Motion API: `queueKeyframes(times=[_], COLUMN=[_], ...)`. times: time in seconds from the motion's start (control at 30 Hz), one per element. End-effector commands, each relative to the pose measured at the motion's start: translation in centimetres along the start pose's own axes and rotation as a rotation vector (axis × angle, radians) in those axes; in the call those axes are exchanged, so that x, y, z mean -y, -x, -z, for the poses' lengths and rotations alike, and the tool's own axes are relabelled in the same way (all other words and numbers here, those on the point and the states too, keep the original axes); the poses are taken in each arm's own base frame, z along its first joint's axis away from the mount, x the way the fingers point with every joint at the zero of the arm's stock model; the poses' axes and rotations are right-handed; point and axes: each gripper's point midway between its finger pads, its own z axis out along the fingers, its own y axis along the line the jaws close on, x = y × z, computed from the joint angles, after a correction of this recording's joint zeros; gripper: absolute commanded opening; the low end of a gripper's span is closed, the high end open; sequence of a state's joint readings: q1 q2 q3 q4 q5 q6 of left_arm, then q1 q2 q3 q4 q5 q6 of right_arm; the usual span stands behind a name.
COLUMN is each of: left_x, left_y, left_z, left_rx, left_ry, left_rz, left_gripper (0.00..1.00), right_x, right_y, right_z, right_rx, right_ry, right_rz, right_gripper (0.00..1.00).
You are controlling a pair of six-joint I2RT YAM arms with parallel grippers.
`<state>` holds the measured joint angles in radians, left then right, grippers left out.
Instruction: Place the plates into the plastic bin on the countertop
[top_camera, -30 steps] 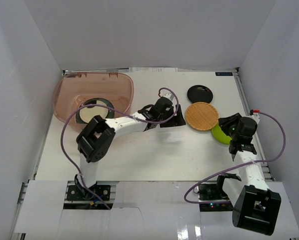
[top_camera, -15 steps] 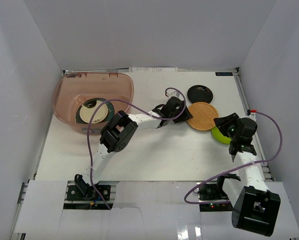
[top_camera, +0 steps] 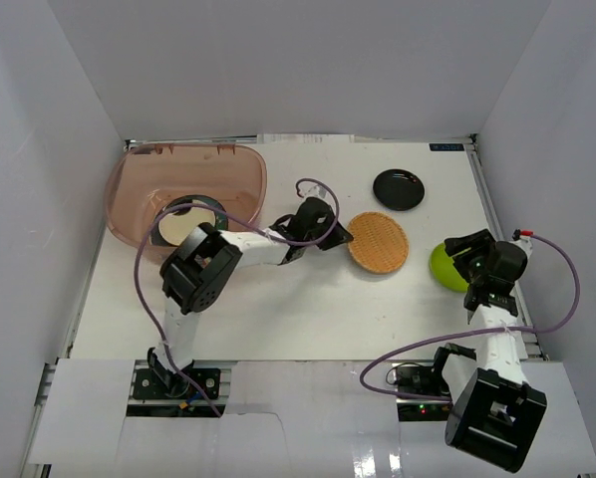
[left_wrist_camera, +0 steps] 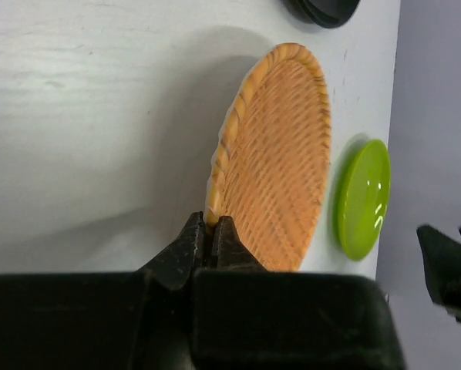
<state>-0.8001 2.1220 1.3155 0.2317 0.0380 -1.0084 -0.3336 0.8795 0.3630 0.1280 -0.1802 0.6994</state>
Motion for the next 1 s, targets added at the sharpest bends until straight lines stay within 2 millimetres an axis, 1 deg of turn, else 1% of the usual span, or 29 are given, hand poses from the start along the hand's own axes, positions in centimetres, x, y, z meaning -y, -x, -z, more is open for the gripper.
queueKeyframes(times=[0.0,0.03,0.07,0.1,0.13,0.17,0.2,0.23,0.27,0.3,0.33,0.37,0.4,0.43,0.47,0.5,0.53,0.57,0.6,0.67,0.7,0.73,0.77,0.8,0.83,0.87,0.9,0.93,0.97], left_x=[6.9,8.2,10.9,11.8,12.7,12.8,14.6,14.8,14.1,14.3,13.5,11.8,9.9,9.5,7.6,5.5,4.6,3.3,1.5,-1.1,-3.6,-4.7,-5.9,-8.1,-8.9,-9.5,-11.7,-12.4,-13.9], left_y=[3.4,3.9,5.4,6.0,6.8,7.4,9.5,10.5,11.1,13.7,14.4,15.0,17.3,18.4,18.7,20.3,20.7,20.7,21.6,21.8,22.6,22.6,22.8,23.3,23.5,23.9,24.8,24.9,25.3], left_z=[7.1,8.6,11.7,13.2,14.8,16.2,19.9,21.7,23.0,26.5,28.0,29.2,30.9,33.5,34.4,35.8,36.7,37.5,38.2,38.1,38.3,38.2,38.1,38.6,38.7,38.9,39.7,39.7,40.3], left_rx=[0.067,0.08,0.119,0.135,0.159,0.179,0.246,0.281,0.289,0.36,0.375,0.376,0.44,0.499,0.504,0.552,0.57,0.574,0.601,0.592,0.603,0.59,0.583,0.6,0.605,0.613,0.633,0.631,0.644], left_ry=[-0.188,-0.226,-0.29,-0.311,-0.323,-0.303,-0.344,-0.343,-0.308,-0.314,-0.292,-0.239,-0.176,-0.157,-0.088,-0.025,0.004,0.044,0.1,0.173,0.238,0.257,0.276,0.317,0.323,0.33,0.373,0.388,0.428], left_rz=[-0.106,-0.133,-0.153,-0.17,-0.204,-0.214,-0.226,-0.236,-0.247,-0.241,-0.24,-0.243,-0.229,-0.231,-0.22,-0.214,-0.208,-0.2,-0.192,-0.171,-0.142,-0.124,-0.103,-0.065,-0.045,-0.03,0.017,0.033,0.059], left_gripper=[0.0,0.0,0.0,0.0,0.0,0.0,0.0,0.0,0.0,0.0,0.0,0.0,0.0,0.0,0.0,0.0,0.0,0.0,0.0,0.0,0.0,0.0,0.0,0.0,0.0,0.0,0.0,0.0,0.0], right_x=[1.9,2.6,3.9,5.0,5.7,6.6,7.9,8.5,9.2,9.9,10.6,11.1,11.4,12.1,12.0,11.6,11.8,11.1,10.6,10.8,10.7,11.1,11.0,11.1,10.9,10.4,10.0,9.2,8.1], right_y=[1.8,1.8,2.0,2.1,2.1,2.1,2.3,2.4,2.2,2.1,1.7,1.5,1.0,0.0,-0.9,-0.8,-1.9,-2.5,-2.5,-3.9,-3.8,-4.5,-4.6,-4.7,-4.7,-4.6,-4.4,-3.6,-3.1], right_z=[0.3,0.5,0.7,0.9,1.3,1.6,2.0,2.3,2.5,2.6,2.4,2.4,2.3,2.1,1.9,1.4,1.0,0.6,0.1,-0.4,-0.7,-0.9,-1.0,-1.1,-1.3,-1.4,-1.5,-1.5,-1.4], right_rx=[0.095,0.106,0.138,0.163,0.179,0.189,0.212,0.223,0.222,0.22,0.202,0.193,0.173,0.143,0.11,0.109,0.072,0.044,0.042,-0.006,0.001,-0.02,-0.026,-0.034,-0.035,-0.044,-0.041,-0.019,-0.015], right_ry=[-0.088,-0.119,-0.17,-0.217,-0.246,-0.28,-0.331,-0.359,-0.391,-0.421,-0.446,-0.46,-0.464,-0.479,-0.463,-0.427,-0.418,-0.379,-0.342,-0.336,-0.319,-0.332,-0.33,-0.329,-0.319,-0.295,-0.28,-0.245,-0.2], right_rz=[-0.005,-0.011,-0.022,-0.027,-0.035,-0.046,-0.056,-0.056,-0.057,-0.063,-0.076,-0.095,-0.115,-0.156,-0.176,-0.188,-0.206,-0.233,-0.247,-0.294,-0.301,-0.317,-0.327,-0.33,-0.34,-0.345,-0.344,-0.341,-0.341], right_gripper=[0.63,0.64,0.64,0.65,0.67,0.68,0.68,0.68,0.71,0.71,0.72,0.71,0.71,0.71,0.71,0.71,0.7,0.69,0.68,0.65,0.63,0.58,0.42,0.34,0.24,0.09,0.08,0.08,0.08])
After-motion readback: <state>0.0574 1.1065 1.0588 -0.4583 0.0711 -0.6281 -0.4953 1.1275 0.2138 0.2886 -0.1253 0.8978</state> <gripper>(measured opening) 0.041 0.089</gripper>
